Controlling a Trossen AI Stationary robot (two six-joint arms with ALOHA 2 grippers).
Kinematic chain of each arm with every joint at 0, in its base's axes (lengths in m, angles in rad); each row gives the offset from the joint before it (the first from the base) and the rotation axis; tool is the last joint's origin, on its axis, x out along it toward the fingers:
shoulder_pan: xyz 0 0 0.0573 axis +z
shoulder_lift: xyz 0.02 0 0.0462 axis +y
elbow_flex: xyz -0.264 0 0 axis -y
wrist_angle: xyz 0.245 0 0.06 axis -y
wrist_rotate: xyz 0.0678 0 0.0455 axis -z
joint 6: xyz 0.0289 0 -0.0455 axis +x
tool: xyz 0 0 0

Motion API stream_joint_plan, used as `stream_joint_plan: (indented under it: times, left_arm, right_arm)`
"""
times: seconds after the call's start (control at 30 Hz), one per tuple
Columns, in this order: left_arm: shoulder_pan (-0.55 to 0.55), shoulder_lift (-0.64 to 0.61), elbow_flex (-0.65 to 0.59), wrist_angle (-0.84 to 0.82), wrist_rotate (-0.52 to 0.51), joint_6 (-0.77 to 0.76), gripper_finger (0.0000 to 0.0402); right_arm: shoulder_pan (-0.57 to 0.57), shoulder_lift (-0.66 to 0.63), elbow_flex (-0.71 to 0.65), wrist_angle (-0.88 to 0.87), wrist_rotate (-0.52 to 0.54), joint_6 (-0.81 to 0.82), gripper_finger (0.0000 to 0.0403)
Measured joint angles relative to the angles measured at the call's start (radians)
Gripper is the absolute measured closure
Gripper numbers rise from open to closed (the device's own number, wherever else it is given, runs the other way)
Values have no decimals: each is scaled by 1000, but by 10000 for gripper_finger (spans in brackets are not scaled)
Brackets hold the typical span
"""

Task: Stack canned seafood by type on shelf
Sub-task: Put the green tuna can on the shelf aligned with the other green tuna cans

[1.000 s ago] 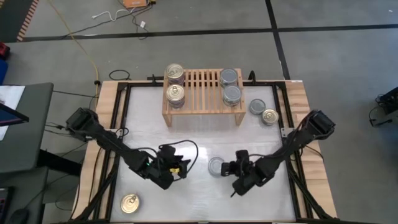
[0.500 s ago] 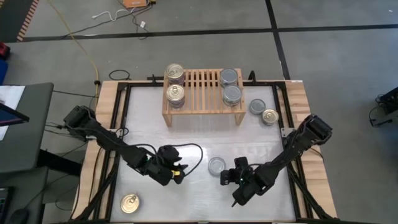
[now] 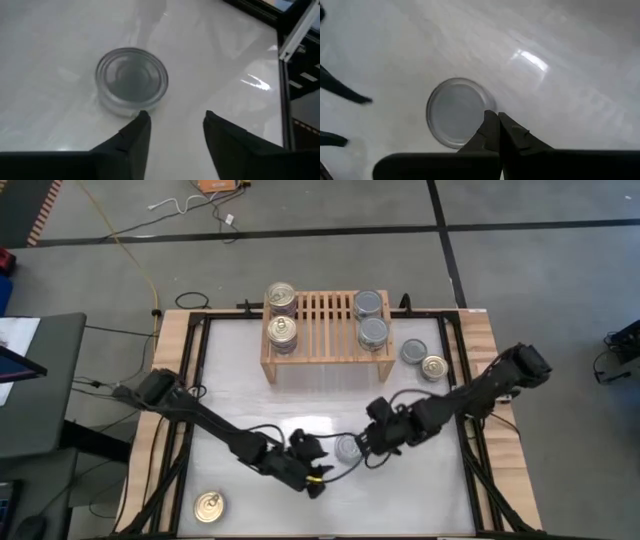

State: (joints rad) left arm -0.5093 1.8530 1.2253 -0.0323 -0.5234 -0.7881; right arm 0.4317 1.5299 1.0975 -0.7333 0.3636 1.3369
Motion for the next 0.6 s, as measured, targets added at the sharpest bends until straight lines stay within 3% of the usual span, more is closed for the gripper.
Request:
stream_joint_plan:
  times: [0.3,0.47,0.6]
  left_arm:
    - [42,132,126,-13,182,21,388]
    - [51,144,128,4,193,33,400]
    - [55,197,128,59,235,40,401]
  right_arm:
    - [-132,29,-44,6,-150,-335,385]
    - [-165,75,-44,93,-172,-463,385]
    - [-203,112,-44,164,-256,-521,385]
